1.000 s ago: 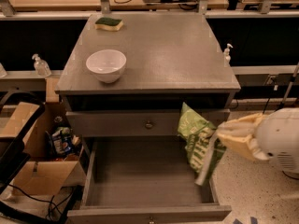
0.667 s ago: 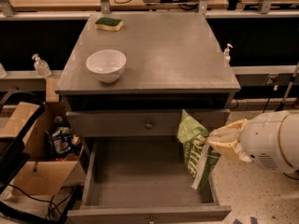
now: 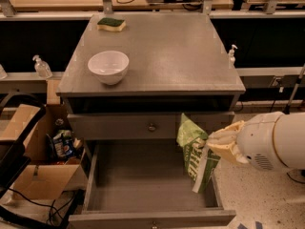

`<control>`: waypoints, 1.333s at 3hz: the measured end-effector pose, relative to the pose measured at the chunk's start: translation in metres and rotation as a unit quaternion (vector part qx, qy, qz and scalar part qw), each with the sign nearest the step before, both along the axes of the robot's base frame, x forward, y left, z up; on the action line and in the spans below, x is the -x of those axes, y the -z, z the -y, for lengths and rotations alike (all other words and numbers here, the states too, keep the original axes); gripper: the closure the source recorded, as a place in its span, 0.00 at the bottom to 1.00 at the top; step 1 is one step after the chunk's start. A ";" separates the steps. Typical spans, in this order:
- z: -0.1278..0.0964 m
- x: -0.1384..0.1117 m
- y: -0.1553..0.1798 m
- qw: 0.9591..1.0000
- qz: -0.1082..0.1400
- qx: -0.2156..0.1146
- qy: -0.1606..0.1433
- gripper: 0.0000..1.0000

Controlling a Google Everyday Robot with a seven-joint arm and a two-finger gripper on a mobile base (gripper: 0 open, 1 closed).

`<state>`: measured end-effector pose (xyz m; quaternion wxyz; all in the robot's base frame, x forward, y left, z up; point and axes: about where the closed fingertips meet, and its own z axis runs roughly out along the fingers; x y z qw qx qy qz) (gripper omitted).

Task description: Place green jalapeno chip bag into middle drawer

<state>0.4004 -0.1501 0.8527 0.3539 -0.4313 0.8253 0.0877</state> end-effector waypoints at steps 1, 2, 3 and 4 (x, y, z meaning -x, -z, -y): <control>-0.032 -0.045 0.047 0.999 -0.035 -0.007 -0.024 1.00; -0.055 -0.077 0.072 0.997 -0.058 -0.014 -0.042 1.00; -0.061 -0.076 0.073 0.997 -0.058 -0.013 -0.048 0.65; -0.062 -0.076 0.072 0.997 -0.058 -0.012 -0.049 0.42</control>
Offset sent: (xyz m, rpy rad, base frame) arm 0.1165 0.0798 -0.1055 0.0515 0.1755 0.1219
